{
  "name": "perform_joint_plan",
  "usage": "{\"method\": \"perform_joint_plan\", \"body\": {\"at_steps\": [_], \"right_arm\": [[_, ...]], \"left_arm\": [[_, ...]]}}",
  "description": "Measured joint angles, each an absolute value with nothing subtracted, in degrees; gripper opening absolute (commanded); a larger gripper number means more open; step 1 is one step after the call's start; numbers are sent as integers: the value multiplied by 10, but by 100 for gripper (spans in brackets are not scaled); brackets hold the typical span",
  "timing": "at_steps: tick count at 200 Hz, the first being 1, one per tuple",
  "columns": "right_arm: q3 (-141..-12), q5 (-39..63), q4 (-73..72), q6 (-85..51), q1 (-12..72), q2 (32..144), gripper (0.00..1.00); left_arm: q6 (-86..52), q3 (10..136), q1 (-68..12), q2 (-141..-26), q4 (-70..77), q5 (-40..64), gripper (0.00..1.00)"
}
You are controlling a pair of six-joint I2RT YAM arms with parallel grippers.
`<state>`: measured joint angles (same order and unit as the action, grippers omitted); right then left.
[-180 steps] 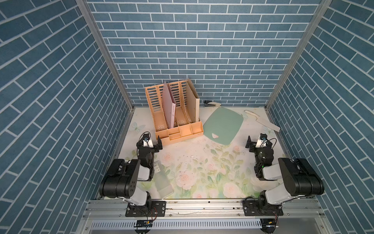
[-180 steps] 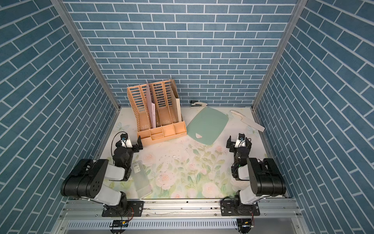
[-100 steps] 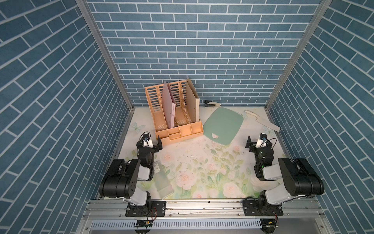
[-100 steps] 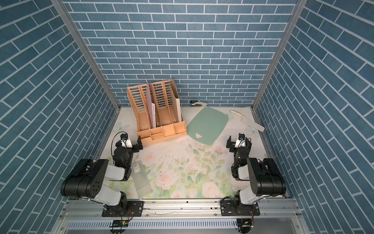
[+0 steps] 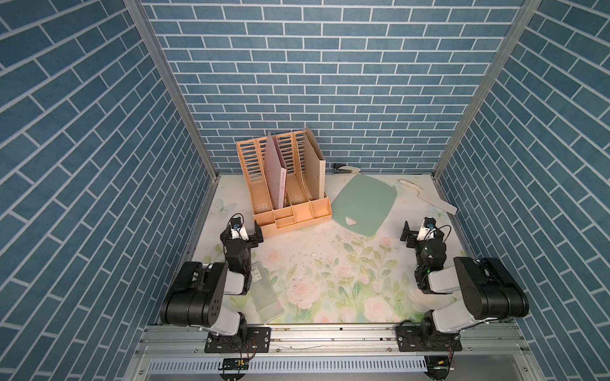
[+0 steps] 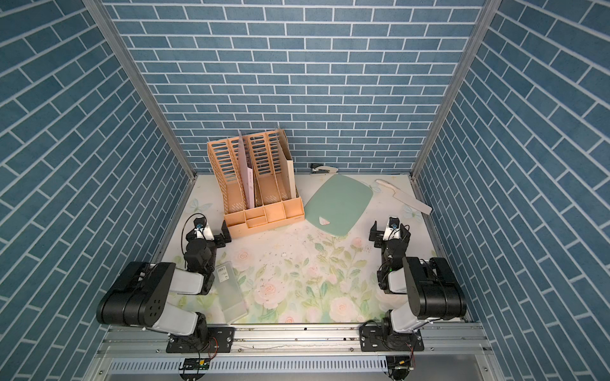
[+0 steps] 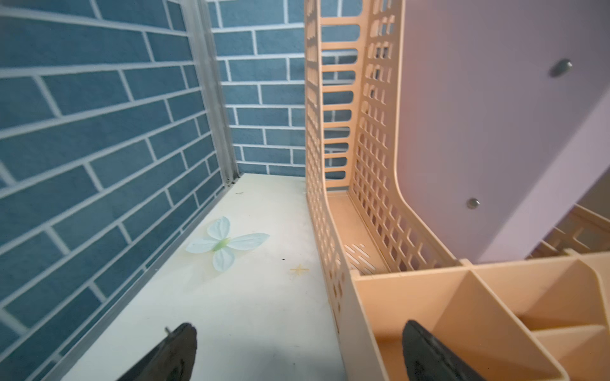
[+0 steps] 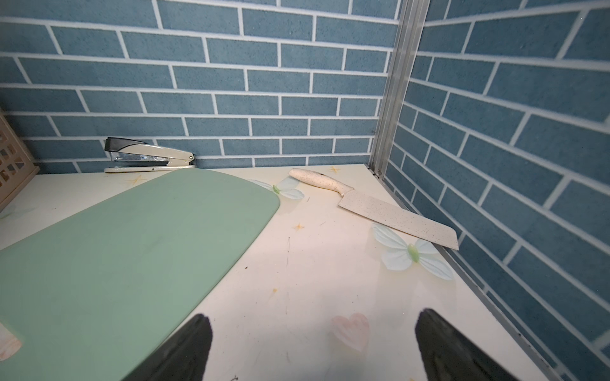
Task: Align the knife with the edge of the cutting board
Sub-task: Move the work surface to the center of the board.
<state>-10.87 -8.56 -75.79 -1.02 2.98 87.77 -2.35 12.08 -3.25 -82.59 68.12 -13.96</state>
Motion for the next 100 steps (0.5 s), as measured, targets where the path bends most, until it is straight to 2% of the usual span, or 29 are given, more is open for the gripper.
{"method": "perform_joint_plan", "body": {"at_steps": [21, 44, 64, 100], "right_arm": [[-111, -94, -716, -10, 30, 846, 100], [-151, -106, -602, -14, 30, 745, 100], [-182, -104, -561, -44, 30, 665, 100], [-210, -57, -458, -112, 25, 614, 100]], "left_arm": [[-56, 189, -34, -748, 555, -173, 99], [-103, 236, -34, -651, 459, -178, 99], [-159, 239, -34, -567, 387, -188, 100], [-267, 271, -29, -508, 193, -180, 99]]}}
